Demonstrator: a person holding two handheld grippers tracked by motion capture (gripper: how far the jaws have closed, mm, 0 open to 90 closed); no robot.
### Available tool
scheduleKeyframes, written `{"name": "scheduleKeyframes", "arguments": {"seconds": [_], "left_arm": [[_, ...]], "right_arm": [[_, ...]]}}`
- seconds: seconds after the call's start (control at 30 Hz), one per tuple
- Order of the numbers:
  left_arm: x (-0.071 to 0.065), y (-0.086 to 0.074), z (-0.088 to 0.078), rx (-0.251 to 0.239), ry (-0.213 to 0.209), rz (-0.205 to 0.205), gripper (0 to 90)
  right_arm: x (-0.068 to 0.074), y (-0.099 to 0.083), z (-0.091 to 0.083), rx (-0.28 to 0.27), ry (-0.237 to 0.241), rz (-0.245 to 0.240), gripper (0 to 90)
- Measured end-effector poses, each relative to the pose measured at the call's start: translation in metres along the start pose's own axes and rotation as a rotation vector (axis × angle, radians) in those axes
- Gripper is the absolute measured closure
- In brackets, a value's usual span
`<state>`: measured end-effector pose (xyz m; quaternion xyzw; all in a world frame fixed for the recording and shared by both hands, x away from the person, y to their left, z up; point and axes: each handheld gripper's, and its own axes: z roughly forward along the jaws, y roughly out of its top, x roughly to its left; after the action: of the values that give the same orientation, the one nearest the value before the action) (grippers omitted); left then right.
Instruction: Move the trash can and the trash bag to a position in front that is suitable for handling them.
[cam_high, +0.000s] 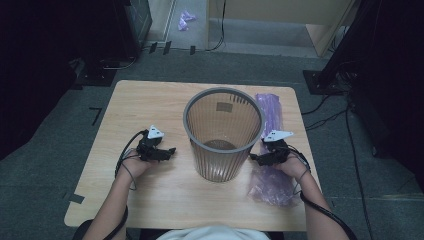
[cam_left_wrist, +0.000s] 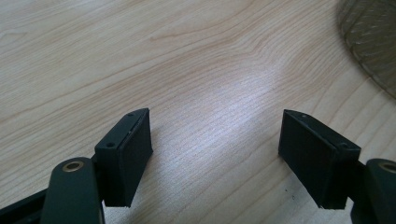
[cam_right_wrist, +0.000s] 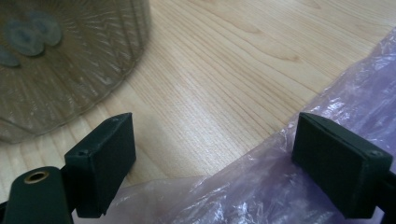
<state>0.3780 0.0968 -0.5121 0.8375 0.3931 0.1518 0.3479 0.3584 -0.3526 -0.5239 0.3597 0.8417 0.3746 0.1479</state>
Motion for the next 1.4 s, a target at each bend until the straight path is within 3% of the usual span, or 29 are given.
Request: {"name": "scheduleKeyframes", "arguments": {"seconds": [0.2,0.43,0.6,0.7,0.83,0.97,1.1,1.27,1.3,1.4], "left_arm": [[-0.002,-0.001,0.001,0.002,-0.003,0.006,19.3],[0.000,0.001,-0.001,0.017,-0.001,-0.020,19.6],[0.003,0.003,-0.004,0.038,-0.019,-0.043,23.6],[0.001,0.006,-0.006,0.051,-0.009,0.004,23.6],[0.000,0.013,-0.011,0.030,-0.009,-0.004,23.7],[-0.004,0.018,-0.015,0.018,-0.035,0.018,25.8],[-0.010,0.022,-0.016,0.012,-0.065,0.022,25.8],[-0.014,0.027,-0.018,0.016,-0.112,-0.022,29.4],[-0.014,0.028,-0.019,0.020,-0.123,-0.026,33.0],[-0.018,0.029,-0.021,0.026,-0.136,-0.014,32.4]], "right_arm": [[0.002,0.000,0.000,0.000,-0.031,0.028,13.0],[0.000,0.001,0.000,0.002,-0.016,0.036,12.9],[-0.005,0.003,-0.005,0.046,0.008,0.029,13.9],[-0.007,0.005,-0.005,0.032,0.012,0.040,13.9],[-0.009,0.011,-0.010,-0.021,-0.008,0.044,13.9],[-0.007,0.016,-0.015,-0.055,-0.001,0.058,13.9],[-0.004,0.019,-0.018,-0.049,0.008,0.055,13.9],[-0.002,0.022,-0.023,-0.057,0.012,0.069,14.0],[-0.002,0.022,-0.024,-0.056,0.015,0.078,14.4],[0.000,0.024,-0.026,-0.056,0.026,0.085,14.9]]}}
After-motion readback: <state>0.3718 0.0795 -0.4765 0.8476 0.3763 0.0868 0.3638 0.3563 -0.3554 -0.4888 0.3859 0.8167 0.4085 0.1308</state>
